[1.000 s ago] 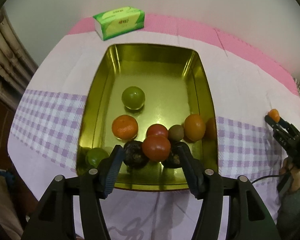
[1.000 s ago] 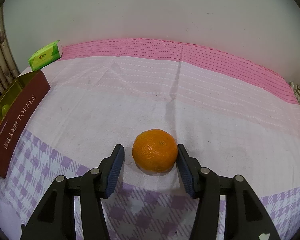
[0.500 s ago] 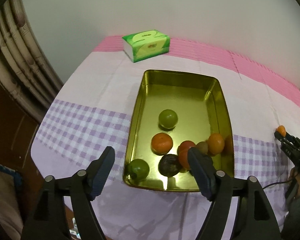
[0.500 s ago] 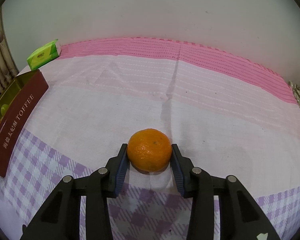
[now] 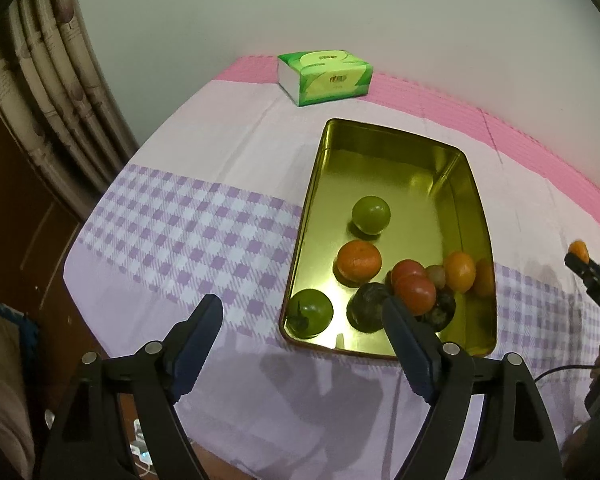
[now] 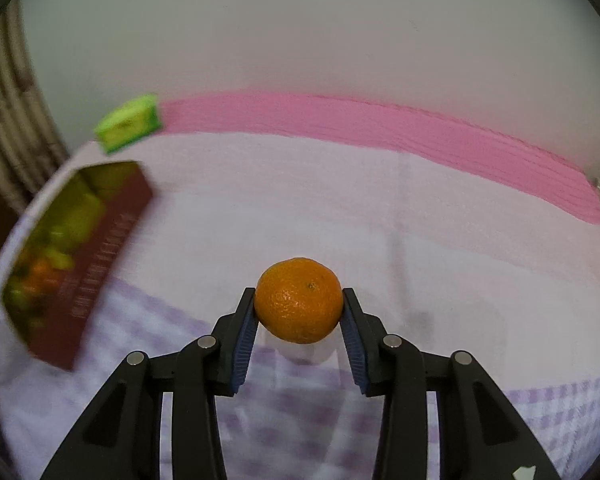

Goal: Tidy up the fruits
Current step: 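Carry the mandarin into the tray and open the right tool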

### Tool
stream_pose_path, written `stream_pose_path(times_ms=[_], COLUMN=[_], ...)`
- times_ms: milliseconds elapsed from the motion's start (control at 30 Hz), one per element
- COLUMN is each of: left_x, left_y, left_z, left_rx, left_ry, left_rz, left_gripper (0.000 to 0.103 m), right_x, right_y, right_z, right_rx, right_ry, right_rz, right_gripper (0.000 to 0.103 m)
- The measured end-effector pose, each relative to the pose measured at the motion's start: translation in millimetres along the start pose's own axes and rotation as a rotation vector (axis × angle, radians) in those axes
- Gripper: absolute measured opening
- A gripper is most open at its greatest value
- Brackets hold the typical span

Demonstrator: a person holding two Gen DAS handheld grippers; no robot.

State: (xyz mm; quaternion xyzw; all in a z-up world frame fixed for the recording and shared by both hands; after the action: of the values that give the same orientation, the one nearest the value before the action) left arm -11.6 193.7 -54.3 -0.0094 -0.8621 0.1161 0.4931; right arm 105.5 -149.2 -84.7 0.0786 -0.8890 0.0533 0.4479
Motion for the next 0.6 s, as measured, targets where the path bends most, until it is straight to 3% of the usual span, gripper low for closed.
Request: stream_pose_path(times_ms=[233,400,600], left_x=[1.9,4.0,2.6], left_y=[10.2,24.4,30.7], left_z=[8.3,10.7,11.7], left_rx=[0.052,0.087,0.100], left_ry=[0.002,-0.011,-0.010], left_rz=[0.004,-0.037,-0.057], left_gripper=[0.082,0.082,0.082], right_x=[34.8,31.0,18.1], right_y=[108.9,165.0,204.8], right_z=[-22.2,-22.9,-12.2], right_rx=[0.155,0.249,0.310], right_ry=[-0.039,-0.033,0.005], right_rz=[-0.166,-0.195,-0.220], right_gripper=[0.038,0.038,0.038])
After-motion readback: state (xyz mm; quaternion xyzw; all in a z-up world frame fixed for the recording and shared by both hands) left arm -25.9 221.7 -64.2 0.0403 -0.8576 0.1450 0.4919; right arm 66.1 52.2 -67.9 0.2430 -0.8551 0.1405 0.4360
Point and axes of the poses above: each gripper's, at about its wrist camera, not at the fingertips, and x roughly against the way its jaws point, y to its left, z to its underside, the point moved 10 cm from there along -x, roughly the way its jaws point, and after that the axes turned 14 degrees about z, right-handed, at the moved point
